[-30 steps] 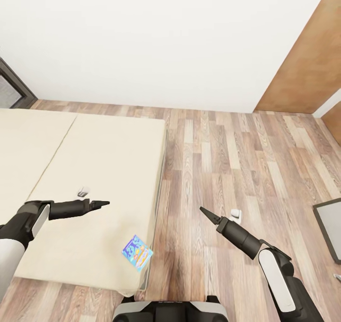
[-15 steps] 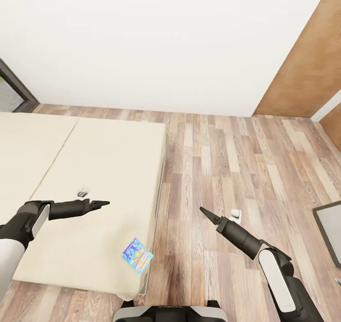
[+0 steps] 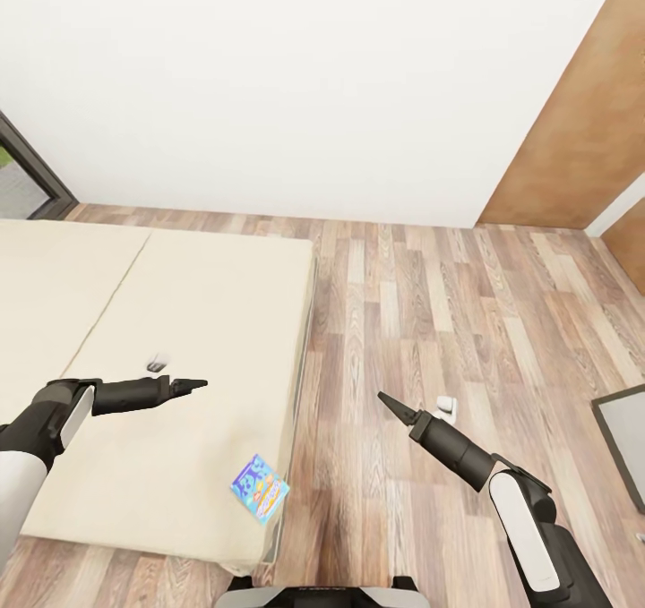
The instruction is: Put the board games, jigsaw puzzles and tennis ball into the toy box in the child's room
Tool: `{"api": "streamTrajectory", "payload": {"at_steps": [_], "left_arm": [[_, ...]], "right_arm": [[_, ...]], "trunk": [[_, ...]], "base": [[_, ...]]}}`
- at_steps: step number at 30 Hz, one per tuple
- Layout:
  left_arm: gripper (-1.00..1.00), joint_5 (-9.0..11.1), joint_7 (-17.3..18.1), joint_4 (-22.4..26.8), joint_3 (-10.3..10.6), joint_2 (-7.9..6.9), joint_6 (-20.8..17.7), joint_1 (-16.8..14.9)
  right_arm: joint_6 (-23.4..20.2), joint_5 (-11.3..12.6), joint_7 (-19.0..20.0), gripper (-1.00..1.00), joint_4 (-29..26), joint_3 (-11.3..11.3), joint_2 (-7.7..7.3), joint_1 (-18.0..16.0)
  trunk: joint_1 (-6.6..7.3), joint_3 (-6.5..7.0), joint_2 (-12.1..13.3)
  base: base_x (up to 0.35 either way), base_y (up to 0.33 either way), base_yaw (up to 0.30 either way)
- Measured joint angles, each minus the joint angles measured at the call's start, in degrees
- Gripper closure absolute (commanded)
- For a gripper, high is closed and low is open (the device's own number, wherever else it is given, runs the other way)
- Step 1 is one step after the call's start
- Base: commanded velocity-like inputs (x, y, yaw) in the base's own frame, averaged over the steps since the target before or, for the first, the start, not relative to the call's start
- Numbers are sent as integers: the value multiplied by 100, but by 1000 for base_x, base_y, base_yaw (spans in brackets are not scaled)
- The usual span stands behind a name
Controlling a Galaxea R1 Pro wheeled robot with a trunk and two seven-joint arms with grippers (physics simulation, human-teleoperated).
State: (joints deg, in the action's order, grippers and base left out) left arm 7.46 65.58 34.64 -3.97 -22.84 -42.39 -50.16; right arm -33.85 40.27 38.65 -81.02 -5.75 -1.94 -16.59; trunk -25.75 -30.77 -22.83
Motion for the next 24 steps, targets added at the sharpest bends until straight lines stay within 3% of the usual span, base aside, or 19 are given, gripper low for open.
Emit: {"api": "streamTrajectory", "payload": {"at_steps": [24], "left_arm": [[-100,0,0,0,10,8,0,0]], "right_arm": [[9,0,0,-100,0,-52,0,9]], "trunk": [[0,230,0]], "base": [[-34,0,0]]}}
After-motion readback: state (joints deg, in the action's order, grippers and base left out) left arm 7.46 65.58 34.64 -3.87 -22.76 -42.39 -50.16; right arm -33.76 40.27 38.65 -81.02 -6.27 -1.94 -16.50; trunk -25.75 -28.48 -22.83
